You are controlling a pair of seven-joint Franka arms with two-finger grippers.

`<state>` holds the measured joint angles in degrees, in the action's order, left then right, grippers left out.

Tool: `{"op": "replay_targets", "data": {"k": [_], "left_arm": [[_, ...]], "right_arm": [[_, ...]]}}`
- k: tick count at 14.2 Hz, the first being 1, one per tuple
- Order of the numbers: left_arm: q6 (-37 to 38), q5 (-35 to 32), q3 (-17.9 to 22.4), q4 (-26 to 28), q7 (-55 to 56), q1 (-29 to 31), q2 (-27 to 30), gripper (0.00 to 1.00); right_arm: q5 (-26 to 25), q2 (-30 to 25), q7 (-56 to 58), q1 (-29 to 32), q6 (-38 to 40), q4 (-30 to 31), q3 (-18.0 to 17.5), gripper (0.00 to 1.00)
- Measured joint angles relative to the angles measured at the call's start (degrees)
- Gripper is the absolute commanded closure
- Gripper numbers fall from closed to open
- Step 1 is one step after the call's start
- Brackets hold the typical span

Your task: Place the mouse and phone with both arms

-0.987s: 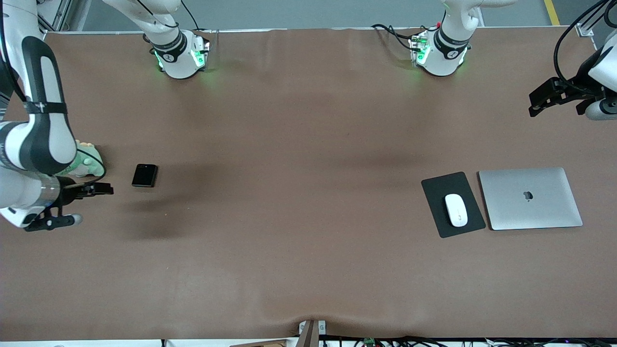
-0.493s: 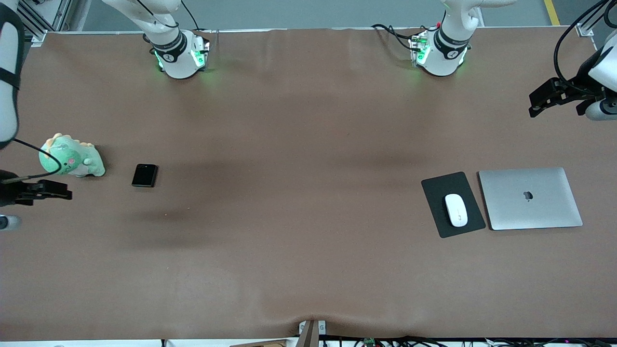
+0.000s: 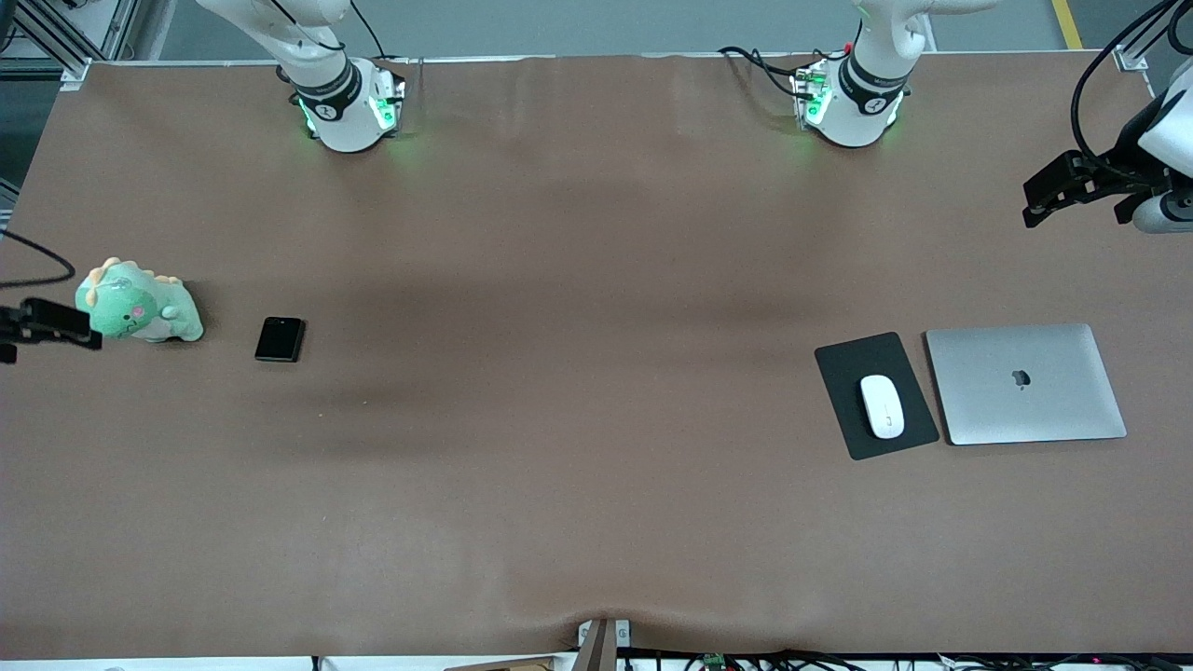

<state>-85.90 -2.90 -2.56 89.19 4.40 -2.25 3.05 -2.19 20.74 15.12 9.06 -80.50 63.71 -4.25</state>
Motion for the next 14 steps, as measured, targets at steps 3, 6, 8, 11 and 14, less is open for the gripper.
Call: {"op": "replay_targets", "data": {"k": [3,6,8,11,14], "left_arm": [[-0.25,0.00,0.02,-0.11,0.04,0.01,0.00,0.00],[-0.37,0.00,0.05,-0.32,0.03,0.01,0.00,0.00],[-0.41,0.00,0.07,-0.41,0.02,0.02,0.00,0.00],[-0.41,0.00,0.12,-0.69,0.02,0.03,0.00,0.00],[-0.41,0.00,0.13,-0.70,0.01,0.03,-0.01,0.00]], "right_arm": [[1.13,-4.61,-0.15,-0.93,5.96,-0.03,-0.11,0.00],[2.70,-7.48,-4.04,-2.10,7.57,0.82,-0.12,0.00],[2.92,-9.38,-8.84,-4.19,8.10,3.03,-0.16,0.00],[2.92,-13.88,-10.65,-5.61,8.22,9.81,-0.16,0.00],[2.92,-18.42,-10.48,-5.57,7.66,16.50,0.23,0.00]]}}
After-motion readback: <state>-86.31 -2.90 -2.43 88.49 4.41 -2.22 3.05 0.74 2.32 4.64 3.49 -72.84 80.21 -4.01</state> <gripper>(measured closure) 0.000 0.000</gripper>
